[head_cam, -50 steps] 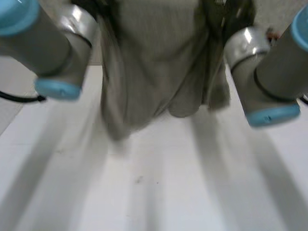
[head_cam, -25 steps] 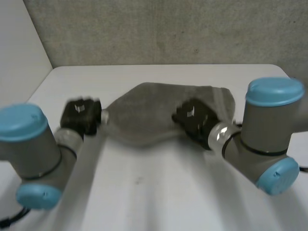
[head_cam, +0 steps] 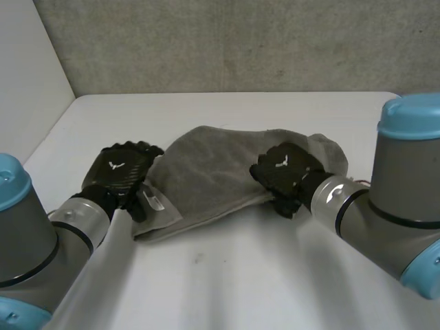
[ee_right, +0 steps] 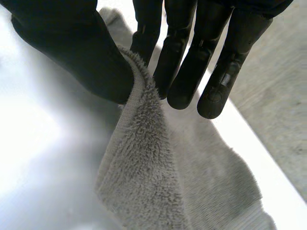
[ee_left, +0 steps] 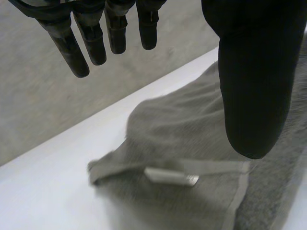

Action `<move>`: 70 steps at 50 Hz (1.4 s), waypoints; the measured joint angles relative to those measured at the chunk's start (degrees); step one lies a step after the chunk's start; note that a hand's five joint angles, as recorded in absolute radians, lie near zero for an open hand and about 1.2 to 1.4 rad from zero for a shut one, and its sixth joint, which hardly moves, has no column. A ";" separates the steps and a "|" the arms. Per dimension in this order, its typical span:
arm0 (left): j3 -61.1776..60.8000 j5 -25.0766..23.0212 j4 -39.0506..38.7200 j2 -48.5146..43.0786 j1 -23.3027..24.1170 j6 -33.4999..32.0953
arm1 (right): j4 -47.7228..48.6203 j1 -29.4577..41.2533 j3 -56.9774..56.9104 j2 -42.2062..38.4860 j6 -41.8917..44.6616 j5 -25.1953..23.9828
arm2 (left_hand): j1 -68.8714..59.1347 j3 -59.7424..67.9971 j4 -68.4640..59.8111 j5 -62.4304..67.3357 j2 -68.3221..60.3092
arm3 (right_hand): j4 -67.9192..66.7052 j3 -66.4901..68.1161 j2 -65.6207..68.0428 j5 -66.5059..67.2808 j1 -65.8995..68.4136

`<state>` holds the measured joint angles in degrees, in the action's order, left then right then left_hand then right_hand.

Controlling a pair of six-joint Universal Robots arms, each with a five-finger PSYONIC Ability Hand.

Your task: Fold the towel.

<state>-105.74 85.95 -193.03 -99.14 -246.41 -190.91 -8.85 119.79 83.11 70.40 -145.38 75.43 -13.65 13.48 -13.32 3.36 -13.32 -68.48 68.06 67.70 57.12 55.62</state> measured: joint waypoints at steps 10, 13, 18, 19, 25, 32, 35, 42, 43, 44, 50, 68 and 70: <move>-0.87 -12.03 3.14 0.25 -0.38 0.41 | -2.53 0.54 -3.63 4.17 -5.62 0.67 | 0.00 0.00 0.00 -0.02 0.00 | 0.00 0.00 0.00 0.00 0.00; -0.80 -12.56 4.91 -0.55 -0.23 1.06 | -3.65 0.61 -4.34 4.36 -6.33 1.47 | 0.00 0.00 0.00 -0.02 0.00 | 0.00 0.00 0.00 0.00 0.00; 0.35 -12.12 7.12 -3.94 1.04 3.84 | -4.92 0.63 -4.97 4.67 -7.44 3.15 | -0.12 0.18 -0.25 0.21 -0.22 | 0.00 0.00 0.00 0.00 0.00; 0.55 -12.01 7.23 -4.39 1.25 4.27 | -4.98 0.64 -4.98 4.74 -7.54 3.31 | -0.12 0.18 -0.25 0.21 -0.22 | 0.00 0.00 0.00 0.00 0.00; 4.23 -8.28 7.53 -10.30 3.86 10.24 | -5.14 0.57 -4.77 5.97 -9.38 4.21 | -6.12 6.54 -6.46 6.40 -6.68 | 0.00 0.00 0.00 0.00 0.00; 8.68 -4.11 7.30 -15.52 6.57 13.84 | -5.06 0.25 -4.16 6.84 -11.16 4.30 | -11.06 11.19 -11.39 11.37 -11.38 | 0.00 0.00 0.00 0.00 0.00; 10.68 -3.28 7.21 -17.87 8.19 14.33 | -5.04 0.06 -3.92 7.03 -11.51 4.30 | -11.47 11.76 -11.93 11.93 -11.90 | 0.00 0.00 0.00 0.00 0.00; 12.19 -2.29 7.08 -20.29 10.65 14.06 | -5.04 -0.21 -3.84 7.10 -12.05 4.25 | -18.56 18.04 -18.23 18.11 -18.77 | 0.00 0.00 0.00 0.00 0.00; 12.21 -1.95 7.02 -20.46 10.83 14.01 | -5.04 -0.23 -3.84 7.10 -12.10 4.24 | -21.56 20.93 -21.14 21.10 -21.14 | 0.00 0.00 0.00 0.00 0.00; 12.23 -1.57 6.93 -20.57 10.95 13.98 | -5.04 -0.24 -3.84 7.10 -12.14 4.23 | -22.86 22.27 -22.46 22.35 -22.44 | 0.00 0.00 0.00 0.00 0.00; 12.05 3.14 4.50 -20.84 11.18 13.36 | -5.04 -0.27 -3.80 7.09 -12.25 4.20 | -49.00 48.74 -49.00 48.92 -48.97 | 0.00 0.00 0.00 0.00 0.00; 9.17 6.12 3.42 -10.90 5.98 8.75 | -10.62 -0.26 -3.05 7.23 -4.26 3.94 | -53.80 56.05 -56.29 55.88 -56.28 | 0.00 0.00 0.00 0.00 0.00; 8.23 5.80 5.28 -5.97 4.67 5.92 | -15.20 -0.20 -2.98 7.48 1.41 4.09 | -53.80 56.10 -56.35 55.89 -56.35 | 0.00 0.00 0.00 0.00 0.00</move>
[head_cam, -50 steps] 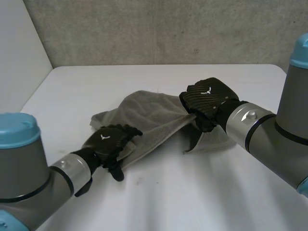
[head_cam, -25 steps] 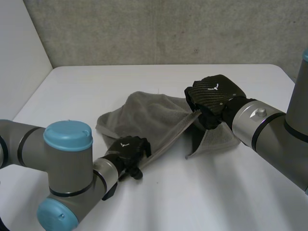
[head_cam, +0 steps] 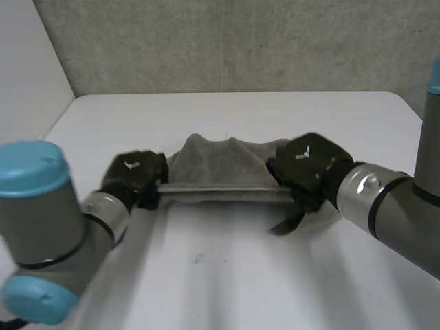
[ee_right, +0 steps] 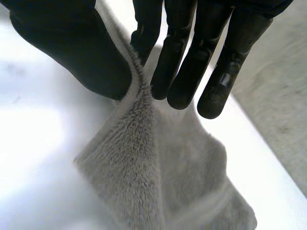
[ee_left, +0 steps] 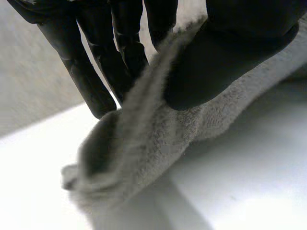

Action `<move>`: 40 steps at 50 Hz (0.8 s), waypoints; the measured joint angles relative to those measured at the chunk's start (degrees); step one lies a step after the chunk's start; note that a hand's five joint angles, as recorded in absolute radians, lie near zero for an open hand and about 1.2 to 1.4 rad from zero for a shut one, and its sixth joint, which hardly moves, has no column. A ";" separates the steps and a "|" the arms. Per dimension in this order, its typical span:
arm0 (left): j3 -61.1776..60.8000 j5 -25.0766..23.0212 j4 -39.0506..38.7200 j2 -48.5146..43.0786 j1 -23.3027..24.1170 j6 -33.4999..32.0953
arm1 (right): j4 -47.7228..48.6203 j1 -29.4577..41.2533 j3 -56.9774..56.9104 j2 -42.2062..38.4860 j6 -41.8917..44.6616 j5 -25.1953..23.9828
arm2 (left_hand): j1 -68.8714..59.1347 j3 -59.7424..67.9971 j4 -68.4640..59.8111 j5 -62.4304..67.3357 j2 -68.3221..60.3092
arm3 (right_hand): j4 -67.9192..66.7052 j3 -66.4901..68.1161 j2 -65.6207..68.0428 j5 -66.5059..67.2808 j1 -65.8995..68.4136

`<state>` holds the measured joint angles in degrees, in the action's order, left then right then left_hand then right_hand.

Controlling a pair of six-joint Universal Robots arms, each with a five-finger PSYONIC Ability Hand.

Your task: Fold the towel.

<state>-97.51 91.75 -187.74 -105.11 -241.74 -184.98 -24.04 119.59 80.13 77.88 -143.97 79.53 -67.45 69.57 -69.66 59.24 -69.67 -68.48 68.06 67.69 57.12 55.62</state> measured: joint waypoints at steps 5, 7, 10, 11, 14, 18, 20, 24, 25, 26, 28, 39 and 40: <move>0.21 -0.26 4.78 8.74 -0.74 -5.09 | -7.31 0.30 -0.48 1.78 8.87 0.79 | 0.00 0.02 -0.07 0.00 -0.02 | 0.00 0.00 0.00 0.00 0.00; 1.03 -0.29 7.12 12.22 -0.84 -6.79 | -9.35 0.40 -0.90 2.98 11.20 1.33 | 0.00 0.02 -0.08 0.00 -0.02 | 0.00 0.00 0.00 0.00 0.00; 3.34 -0.27 11.42 17.91 -0.98 -9.33 | -11.37 0.33 -2.31 5.21 13.36 2.38 | 0.00 0.03 -0.08 0.00 -0.02 | 0.00 0.00 0.00 0.03 0.00; 3.79 -0.26 12.09 18.71 -1.00 -9.70 | -11.52 0.30 -2.71 5.61 13.54 2.57 | 0.00 0.03 -0.08 0.00 -0.02 | 0.00 0.00 0.00 0.08 0.00; 6.56 -0.24 14.88 22.53 -1.08 -11.60 | -11.77 0.09 -5.60 7.91 13.61 3.26 | 0.00 0.10 -0.09 0.00 -0.07 | 0.00 0.00 0.00 0.60 0.00; 9.90 -0.29 16.56 25.46 -1.11 -13.67 | -11.32 -0.07 -9.38 10.02 12.37 3.50 | 0.00 0.09 -0.09 0.00 -0.07 | 0.00 0.00 0.00 0.84 0.00; 10.99 -0.35 16.76 25.84 -1.15 -14.30 | -10.93 -0.07 -10.61 10.28 11.65 3.43 | 0.00 0.09 -0.09 0.00 -0.07 | 0.00 0.00 0.00 0.85 0.00; 11.25 -0.38 16.61 23.15 -1.28 -14.72 | -10.29 0.02 -11.05 7.89 11.05 3.29 | 0.00 0.09 -0.10 0.02 -0.07 | 0.00 0.00 0.00 0.86 0.00; 11.21 -0.36 16.57 22.09 -1.30 -14.75 | -10.15 0.03 -11.08 6.77 11.01 3.31 | 0.00 0.09 -0.10 0.04 -0.07 | 0.00 0.00 0.00 0.85 0.00; 11.16 -0.35 16.55 20.98 -1.31 -14.78 | -10.12 0.04 -11.10 5.72 11.00 3.33 | 0.00 0.09 -0.10 0.04 -0.07 | 0.00 0.00 0.00 0.85 0.00; 11.23 -0.22 16.38 15.27 -1.41 -14.85 | -9.87 0.06 -11.38 1.28 11.09 3.53 | -0.30 0.09 -0.10 0.20 -0.07 | 0.00 0.00 0.01 0.85 0.00; 20.68 0.24 16.38 -10.10 -4.38 -17.35 | -7.80 0.13 -20.60 -19.05 13.61 8.73 | -0.31 0.09 -0.11 0.20 -0.07 | 0.00 0.00 0.00 0.87 0.00; 24.79 0.29 15.79 -12.21 -4.75 -18.09 | -6.69 0.16 -22.00 -19.79 13.69 9.23 | -0.31 0.10 -0.11 0.20 -0.07 | 0.00 0.00 0.00 1.30 0.00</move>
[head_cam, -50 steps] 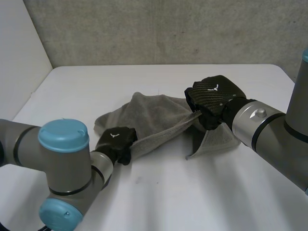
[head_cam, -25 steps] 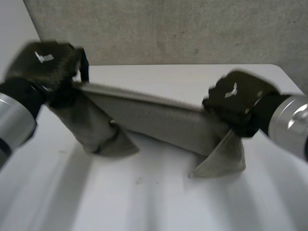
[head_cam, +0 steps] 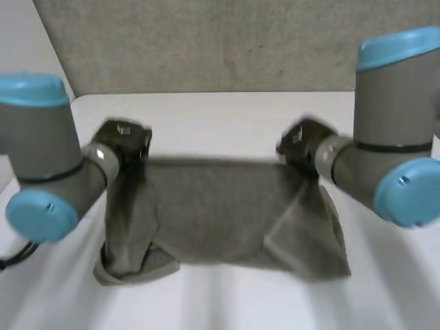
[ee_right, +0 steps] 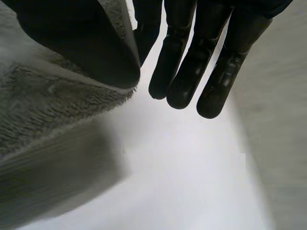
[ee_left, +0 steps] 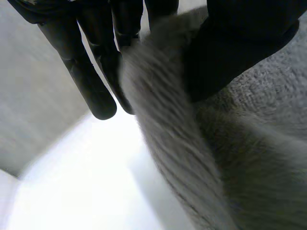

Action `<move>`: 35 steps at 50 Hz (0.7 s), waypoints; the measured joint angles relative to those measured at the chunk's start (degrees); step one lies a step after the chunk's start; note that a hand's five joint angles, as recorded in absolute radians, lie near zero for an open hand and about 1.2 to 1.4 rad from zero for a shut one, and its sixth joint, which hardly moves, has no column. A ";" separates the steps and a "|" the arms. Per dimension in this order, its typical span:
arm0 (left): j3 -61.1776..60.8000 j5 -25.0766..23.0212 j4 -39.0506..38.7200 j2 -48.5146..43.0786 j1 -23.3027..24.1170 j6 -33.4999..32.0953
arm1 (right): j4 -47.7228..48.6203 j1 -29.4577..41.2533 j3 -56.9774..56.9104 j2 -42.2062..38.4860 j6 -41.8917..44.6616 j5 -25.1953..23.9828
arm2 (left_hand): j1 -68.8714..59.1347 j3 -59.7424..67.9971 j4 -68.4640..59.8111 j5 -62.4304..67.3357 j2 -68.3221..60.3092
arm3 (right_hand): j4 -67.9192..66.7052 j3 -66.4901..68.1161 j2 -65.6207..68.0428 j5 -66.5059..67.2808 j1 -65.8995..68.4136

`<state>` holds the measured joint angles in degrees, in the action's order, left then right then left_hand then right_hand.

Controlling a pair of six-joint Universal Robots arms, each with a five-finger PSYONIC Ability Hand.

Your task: Fold the towel.

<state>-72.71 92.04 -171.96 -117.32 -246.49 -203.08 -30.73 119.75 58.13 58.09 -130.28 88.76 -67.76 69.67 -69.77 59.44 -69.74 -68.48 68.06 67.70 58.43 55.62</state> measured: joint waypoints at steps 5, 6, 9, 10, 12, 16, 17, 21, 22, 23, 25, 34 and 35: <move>13.51 1.06 -5.43 -2.03 -0.28 -0.64 | 17.57 0.27 -11.71 -1.62 -0.90 2.80 | 0.00 0.00 -0.01 0.00 0.00 | 0.00 0.00 0.02 0.40 0.00; 18.50 2.18 -9.82 -1.61 -0.20 -0.05 | 26.59 0.34 -13.90 -0.57 -1.54 3.24 | 0.00 0.00 -0.01 -0.01 0.00 | 0.00 0.00 0.02 0.40 0.00; 24.40 4.65 -18.84 0.34 -0.03 1.83 | 42.55 0.32 -14.30 2.51 -2.43 3.56 | 0.00 0.01 -0.01 0.00 0.00 | -0.01 0.00 0.21 0.43 0.00; 25.02 5.16 -20.70 0.86 0.00 2.30 | 45.31 0.31 -13.80 3.24 -2.54 3.54 | 0.00 0.00 -0.01 0.00 0.00 | 0.00 0.00 0.21 0.43 0.00; 25.65 6.40 -24.96 2.32 0.06 3.48 | 51.05 0.29 -12.09 5.05 -2.74 3.41 | 0.00 0.01 -0.01 0.01 0.00 | 0.00 0.00 0.21 0.43 0.00; 21.04 7.88 -29.47 5.24 0.04 5.27 | 55.39 0.22 -6.03 8.26 -3.03 2.24 | -0.02 0.00 -0.01 -0.01 0.00 | -0.01 0.00 0.21 0.45 0.00; 19.28 7.97 -29.67 5.72 0.03 5.47 | 54.78 0.19 -4.78 8.63 -3.10 1.87 | -0.20 0.01 -0.01 0.03 0.00 | 0.00 0.00 0.21 0.45 0.00; 11.22 7.96 -29.10 6.58 0.00 5.74 | 49.31 0.05 -0.11 9.26 -3.43 -0.31 | -0.22 0.01 -0.01 0.11 -0.03 | -0.01 0.00 0.21 0.49 0.00; 7.58 7.81 -28.63 6.58 -0.02 5.72 | 46.93 -0.05 1.27 9.15 -3.57 -1.38 | -0.22 0.01 -0.02 0.12 -0.03 | -0.01 0.00 0.21 0.51 0.00; 3.87 7.60 -28.22 6.32 -0.03 5.67 | 43.96 -0.20 2.91 8.82 -3.75 -2.83 | -0.56 0.01 -0.02 0.19 -0.03 | -0.01 0.00 0.21 0.50 0.00; -0.39 7.30 -27.90 5.83 -0.03 5.55 | 40.46 -0.51 4.84 7.98 -4.05 -4.71 | -0.75 0.01 -0.02 0.19 -0.03 | 0.00 0.01 0.21 0.50 0.00; -16.25 6.35 -27.26 -1.54 -0.09 4.98 | 30.05 -1.88 11.81 -0.93 -7.42 -9.44 | -0.75 0.01 -0.02 0.19 -0.03 | 0.12 0.16 0.21 0.26 0.00; -17.25 6.35 -27.20 -2.36 -0.11 4.97 | 29.34 -1.98 12.26 -2.05 -7.86 -9.54 | -0.75 0.01 -0.02 0.20 -0.03 | 0.12 0.16 0.21 0.20 0.00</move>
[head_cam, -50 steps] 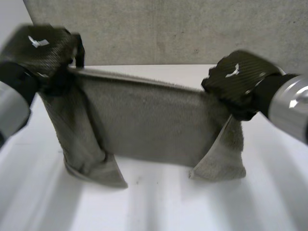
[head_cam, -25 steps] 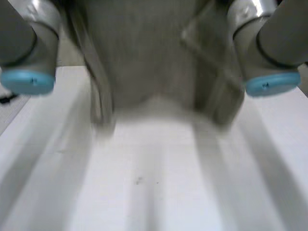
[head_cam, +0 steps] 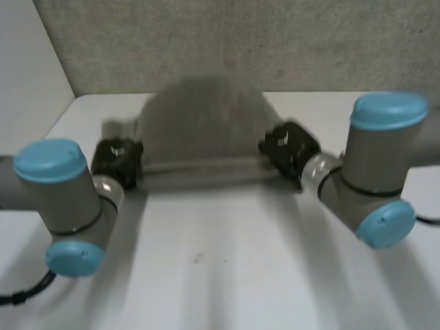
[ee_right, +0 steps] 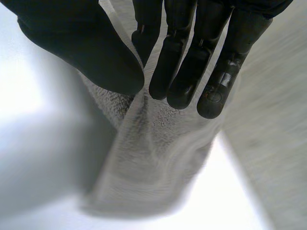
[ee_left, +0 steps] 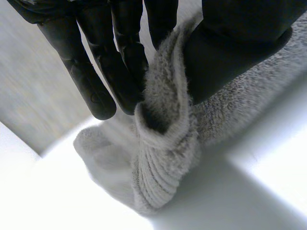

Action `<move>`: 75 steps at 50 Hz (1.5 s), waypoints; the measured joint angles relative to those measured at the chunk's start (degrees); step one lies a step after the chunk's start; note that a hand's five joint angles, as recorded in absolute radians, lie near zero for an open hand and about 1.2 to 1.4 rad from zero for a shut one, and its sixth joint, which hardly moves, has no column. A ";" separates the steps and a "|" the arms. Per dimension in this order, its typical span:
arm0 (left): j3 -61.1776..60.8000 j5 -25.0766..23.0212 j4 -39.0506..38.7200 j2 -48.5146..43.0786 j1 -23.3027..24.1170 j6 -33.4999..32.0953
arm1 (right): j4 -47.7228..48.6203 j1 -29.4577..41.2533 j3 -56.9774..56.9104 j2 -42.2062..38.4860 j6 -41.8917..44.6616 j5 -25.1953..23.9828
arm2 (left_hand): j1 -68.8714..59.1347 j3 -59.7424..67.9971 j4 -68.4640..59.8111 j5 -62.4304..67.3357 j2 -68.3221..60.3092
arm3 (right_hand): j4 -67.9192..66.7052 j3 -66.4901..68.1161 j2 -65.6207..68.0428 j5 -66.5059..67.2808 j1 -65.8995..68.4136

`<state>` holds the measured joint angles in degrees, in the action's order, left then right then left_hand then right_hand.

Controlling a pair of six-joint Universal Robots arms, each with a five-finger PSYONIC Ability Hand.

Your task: Fold the towel.

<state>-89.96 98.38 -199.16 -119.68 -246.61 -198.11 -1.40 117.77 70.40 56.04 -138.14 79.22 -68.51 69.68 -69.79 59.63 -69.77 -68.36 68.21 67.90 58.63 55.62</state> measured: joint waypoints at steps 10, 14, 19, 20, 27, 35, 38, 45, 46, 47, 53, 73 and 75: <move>-6.80 0.12 1.71 -0.12 -0.41 -0.01 | -6.28 -2.01 2.86 -5.99 -8.16 0.04 | 0.00 0.00 0.00 0.00 0.00 | 8.89 -8.82 -8.55 -6.17 -0.21; -8.48 0.13 2.11 3.38 -0.47 0.06 | -6.00 -3.41 4.14 -3.47 -14.73 0.02 | 0.00 0.00 0.00 0.00 0.00 | 22.30 -22.41 -21.89 -21.25 -15.30; -10.20 0.07 2.16 7.21 -0.42 0.32 | -3.14 -5.74 7.14 0.36 -24.32 -0.05 | 0.00 0.00 0.00 -0.01 0.00 | 35.07 -34.81 -34.32 -34.93 -26.29; -10.20 0.07 2.16 7.21 -0.42 0.32 | -3.14 -5.74 7.14 0.36 -24.32 -0.05 | 0.00 0.00 0.00 -0.01 0.00 | 35.07 -34.81 -34.32 -34.93 -26.29; -11.80 -0.04 2.12 10.41 -0.15 0.69 | -0.40 -9.06 11.89 4.43 -32.26 -0.69 | 0.00 0.00 0.00 0.00 0.00 | 47.17 -46.35 -45.03 -47.53 -36.14; -12.15 -0.01 2.10 11.35 -0.03 0.72 | 0.04 -12.50 15.97 6.76 -31.32 -1.33 | 0.00 0.00 0.00 -0.01 0.00 | 47.16 -46.35 -45.03 -47.51 -36.14; -12.16 -0.01 2.10 11.85 -0.03 0.71 | 0.53 -13.38 17.59 6.81 -30.22 -2.08 | 0.00 0.00 0.00 0.00 0.00 | 47.12 -46.35 -45.03 -47.45 -36.14; -12.16 -0.01 2.11 12.65 0.10 0.77 | 5.48 -13.49 20.79 4.51 -28.94 -4.46 | 0.00 0.00 0.00 0.00 0.00 | 46.18 -46.18 -44.89 -45.48 -35.88; -12.17 0.00 2.11 12.71 0.12 0.78 | 6.04 -13.39 20.92 4.23 -28.92 -4.53 | 0.00 0.00 0.00 0.00 0.00 | 45.50 -46.18 -44.89 -45.19 -35.87; -12.18 0.01 2.11 12.74 0.12 0.78 | 6.84 -13.25 21.05 3.83 -28.89 -4.60 | 0.00 0.00 0.00 0.00 0.00 | 45.25 -46.07 -44.89 -45.10 -35.84; -12.24 0.05 2.11 12.84 0.06 0.80 | 10.16 -12.60 20.52 1.41 -28.92 -4.61 | 0.00 0.00 0.00 0.00 0.00 | 38.92 -38.94 -38.93 -40.36 -30.72; -12.27 0.21 2.84 16.01 0.11 0.81 | 12.33 -14.11 13.30 3.58 -29.56 0.55 | 0.00 0.00 0.00 0.00 0.00 | 0.16 -0.41 -0.25 -3.54 0.52; -11.93 0.19 3.55 17.41 0.21 0.74 | 11.56 -14.33 12.78 7.79 -29.35 0.75 | 0.00 0.00 0.00 0.00 0.00 | 0.14 -0.41 -0.25 -3.53 0.52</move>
<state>-101.90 98.58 -195.61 -102.27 -246.40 -197.37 10.16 103.44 83.17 63.83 -167.49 79.97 -68.51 69.68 -69.79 59.63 -69.78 -68.22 67.81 67.65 55.09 56.13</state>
